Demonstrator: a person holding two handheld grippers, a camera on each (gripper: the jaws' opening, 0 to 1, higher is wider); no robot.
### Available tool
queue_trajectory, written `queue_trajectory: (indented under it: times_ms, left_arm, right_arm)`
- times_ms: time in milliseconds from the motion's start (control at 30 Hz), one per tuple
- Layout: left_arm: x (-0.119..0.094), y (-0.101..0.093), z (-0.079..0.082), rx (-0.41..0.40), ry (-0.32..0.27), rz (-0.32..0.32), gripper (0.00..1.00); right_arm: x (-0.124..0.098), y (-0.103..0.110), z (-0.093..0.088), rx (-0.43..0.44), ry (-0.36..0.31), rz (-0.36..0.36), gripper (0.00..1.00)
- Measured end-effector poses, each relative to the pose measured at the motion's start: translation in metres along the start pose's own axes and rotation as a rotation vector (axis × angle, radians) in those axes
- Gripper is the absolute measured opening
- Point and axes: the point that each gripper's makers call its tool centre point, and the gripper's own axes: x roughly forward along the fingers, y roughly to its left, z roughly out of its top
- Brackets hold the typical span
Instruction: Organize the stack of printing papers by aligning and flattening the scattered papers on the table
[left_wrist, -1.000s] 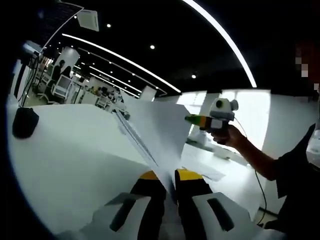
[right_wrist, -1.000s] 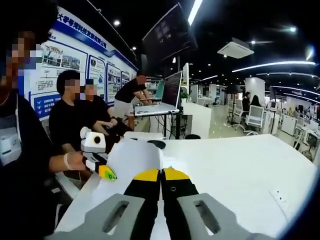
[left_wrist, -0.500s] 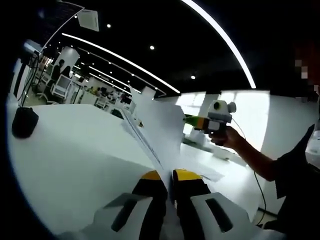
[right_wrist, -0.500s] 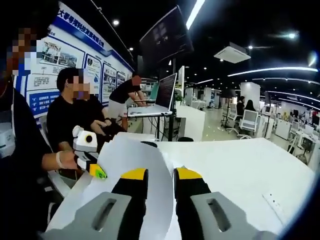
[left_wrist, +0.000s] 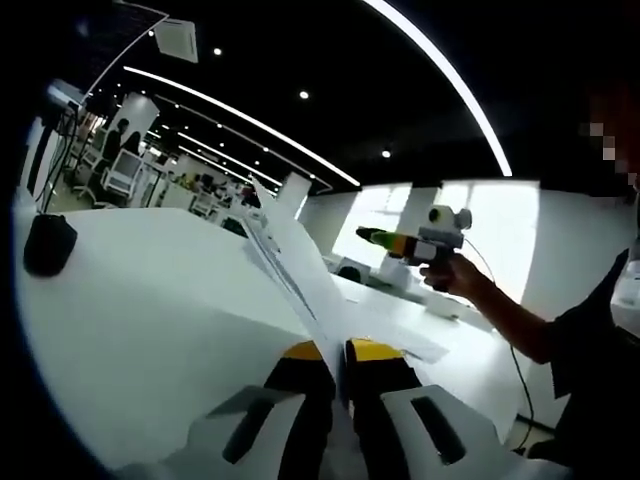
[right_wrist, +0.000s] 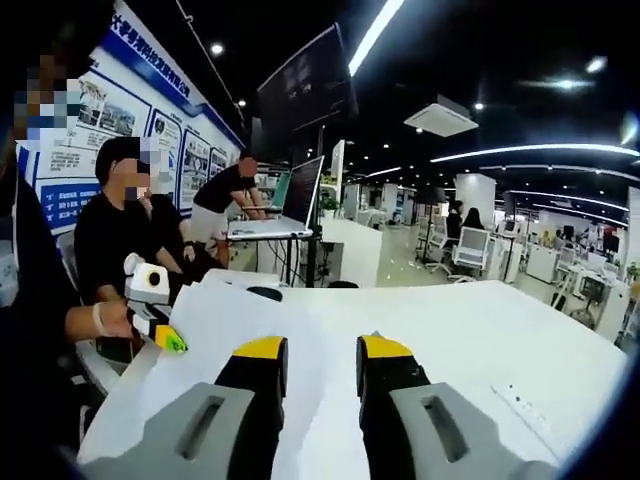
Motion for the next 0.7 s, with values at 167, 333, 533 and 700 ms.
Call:
queue_trajectory:
  times_ms: [167, 333, 533, 700]
  left_arm:
    - [0.0, 0.002, 0.0, 0.003, -0.001, 0.006, 0.09]
    - [0.001, 0.003, 0.0, 0.003, -0.003, 0.015, 0.09]
    - [-0.001, 0.003, 0.001, 0.006, -0.009, 0.026, 0.09]
    - [-0.001, 0.004, 0.001, 0.007, -0.013, 0.033, 0.09]
  right_arm:
    - [0.001, 0.002, -0.003, 0.0, 0.004, 0.008, 0.23]
    - [0.001, 0.006, -0.011, -0.006, 0.015, 0.016, 0.23]
    - [0.0, 0.005, -0.018, -0.004, 0.027, 0.02, 0.25]
    - [-0.001, 0.007, -0.021, -0.01, 0.032, 0.022, 0.26]
